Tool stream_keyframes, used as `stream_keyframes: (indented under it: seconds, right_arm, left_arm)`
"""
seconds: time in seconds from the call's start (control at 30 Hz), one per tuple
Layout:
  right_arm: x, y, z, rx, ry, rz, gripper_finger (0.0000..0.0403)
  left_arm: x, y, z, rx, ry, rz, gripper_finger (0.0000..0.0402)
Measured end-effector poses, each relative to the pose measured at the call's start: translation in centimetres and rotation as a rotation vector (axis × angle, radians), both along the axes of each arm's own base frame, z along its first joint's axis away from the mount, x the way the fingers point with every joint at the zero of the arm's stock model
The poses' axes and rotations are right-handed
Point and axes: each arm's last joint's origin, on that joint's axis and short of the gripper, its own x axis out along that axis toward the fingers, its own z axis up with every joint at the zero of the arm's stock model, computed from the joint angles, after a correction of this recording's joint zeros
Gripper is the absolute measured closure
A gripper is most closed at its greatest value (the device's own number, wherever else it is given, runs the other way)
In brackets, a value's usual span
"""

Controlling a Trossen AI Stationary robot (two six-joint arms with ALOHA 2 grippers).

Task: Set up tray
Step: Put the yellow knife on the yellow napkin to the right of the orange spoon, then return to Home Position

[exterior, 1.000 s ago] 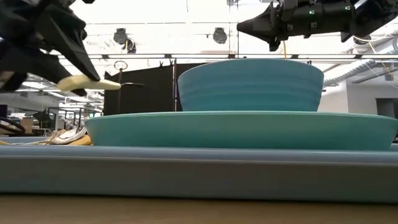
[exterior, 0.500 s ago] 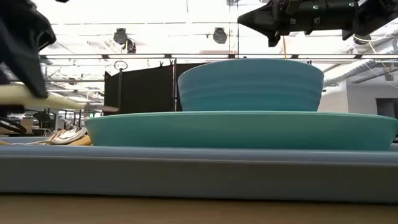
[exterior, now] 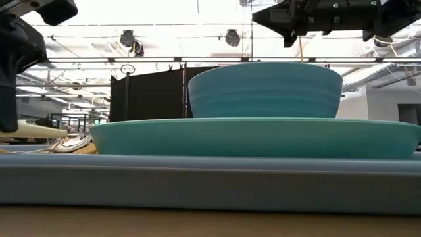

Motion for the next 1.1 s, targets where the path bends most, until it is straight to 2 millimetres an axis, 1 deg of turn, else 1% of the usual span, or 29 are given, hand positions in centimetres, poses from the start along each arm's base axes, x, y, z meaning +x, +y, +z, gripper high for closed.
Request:
stream_keyframes:
  seconds: [0.37, 0.6, 0.67, 0.77, 0.83, 0.93, 1.0, 1.1]
  right_arm:
    - [0.0, 0.0, 0.1, 0.000, -0.007, 0.000, 0.0403]
    - [0.0, 0.0, 0.1, 0.000, -0.007, 0.000, 0.0403]
    - [0.0, 0.0, 0.1, 0.000, -0.007, 0.000, 0.0403]
    - [0.0, 0.0, 0.1, 0.001, -0.007, 0.000, 0.0403]
    - [0.0, 0.0, 0.1, 0.000, -0.007, 0.000, 0.0403]
    - [0.0, 0.0, 0.1, 0.000, -0.007, 0.000, 0.0403]
    - [0.0, 0.0, 0.1, 0.000, -0.007, 0.000, 0.0403]
    - [0.0, 0.0, 0.1, 0.001, -0.009, 0.000, 0.0403]
  left_arm:
    - [0.8, 0.8, -0.1, -0.015, 0.041, -0.040, 0.0323]
    - [0.9, 1.5, -0.2, -0.005, 0.092, -0.029, 0.0322]
    - [0.9, 1.7, -0.3, -0.009, 0.110, -0.027, 0.0299]
    - [1.0, 1.9, -0.3, -0.011, 0.119, -0.032, 0.0255]
    - [1.2, 2.0, -0.3, -0.007, 0.116, -0.038, 0.0234]
    - [1.4, 2.3, -0.2, 0.020, 0.105, -0.059, 0.0218]
    - [1.7, 2.7, -0.1, 0.045, 0.104, -0.104, 0.0211]
    - [1.9, 3.3, 1.0, 0.100, 0.058, -0.218, 0.0204]
